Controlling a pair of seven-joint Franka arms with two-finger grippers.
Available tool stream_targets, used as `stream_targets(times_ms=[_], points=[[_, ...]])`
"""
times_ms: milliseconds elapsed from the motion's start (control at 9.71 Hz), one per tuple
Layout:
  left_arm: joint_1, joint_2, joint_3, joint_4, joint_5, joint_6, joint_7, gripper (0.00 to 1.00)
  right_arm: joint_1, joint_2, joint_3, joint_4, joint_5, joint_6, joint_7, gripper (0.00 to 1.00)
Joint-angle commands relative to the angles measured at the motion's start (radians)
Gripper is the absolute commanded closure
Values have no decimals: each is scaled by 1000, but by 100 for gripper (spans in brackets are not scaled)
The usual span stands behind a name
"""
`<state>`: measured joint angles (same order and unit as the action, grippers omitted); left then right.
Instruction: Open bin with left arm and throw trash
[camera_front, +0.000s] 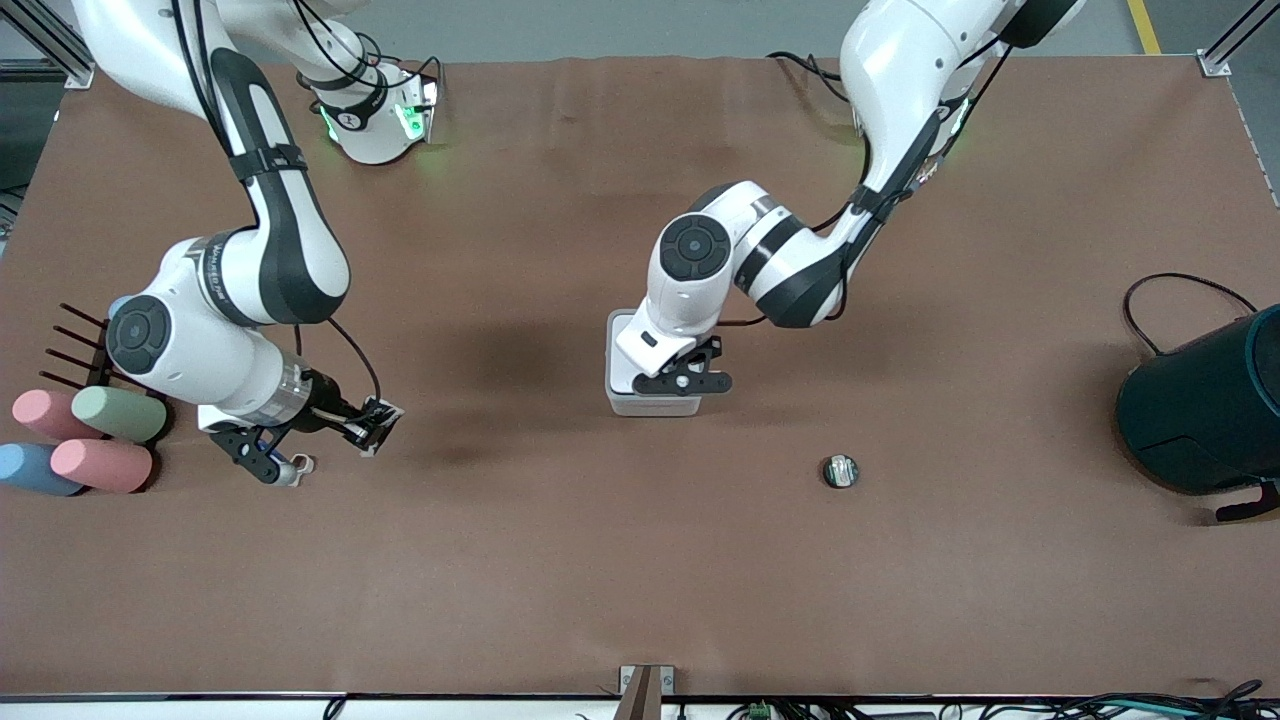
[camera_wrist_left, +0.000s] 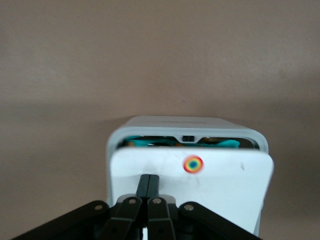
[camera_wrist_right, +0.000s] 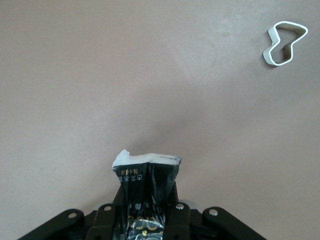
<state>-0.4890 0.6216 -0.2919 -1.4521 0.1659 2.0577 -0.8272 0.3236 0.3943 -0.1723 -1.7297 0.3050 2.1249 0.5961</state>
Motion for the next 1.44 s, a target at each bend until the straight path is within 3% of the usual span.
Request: stream_targets(times_ms=[0, 412, 515, 721, 824, 927, 1339], points=[[51, -97, -4, -17, 14, -109, 64, 100, 53, -15, -3, 53, 19, -62, 100, 99], [240, -8, -1, -17, 9, -97, 429, 100, 254, 0, -3, 153, 25, -42, 339, 97], [272, 25, 0, -17, 11, -73, 480, 96, 329, 9, -4, 159, 37, 1, 414, 97], [309, 97, 8, -19, 23, 43, 487, 58, 438, 55, -4, 157, 34, 116, 548, 97], [326, 122, 8, -28, 35, 117, 499, 21, 474, 87, -4, 159, 34, 188, 586, 97], [334, 142, 8, -28, 61, 133, 535, 1, 512, 116, -4, 157, 31, 249, 622, 97], [363, 176, 10, -49, 106, 206, 571, 1, 580, 195, -6, 159, 28, 306, 637, 87]])
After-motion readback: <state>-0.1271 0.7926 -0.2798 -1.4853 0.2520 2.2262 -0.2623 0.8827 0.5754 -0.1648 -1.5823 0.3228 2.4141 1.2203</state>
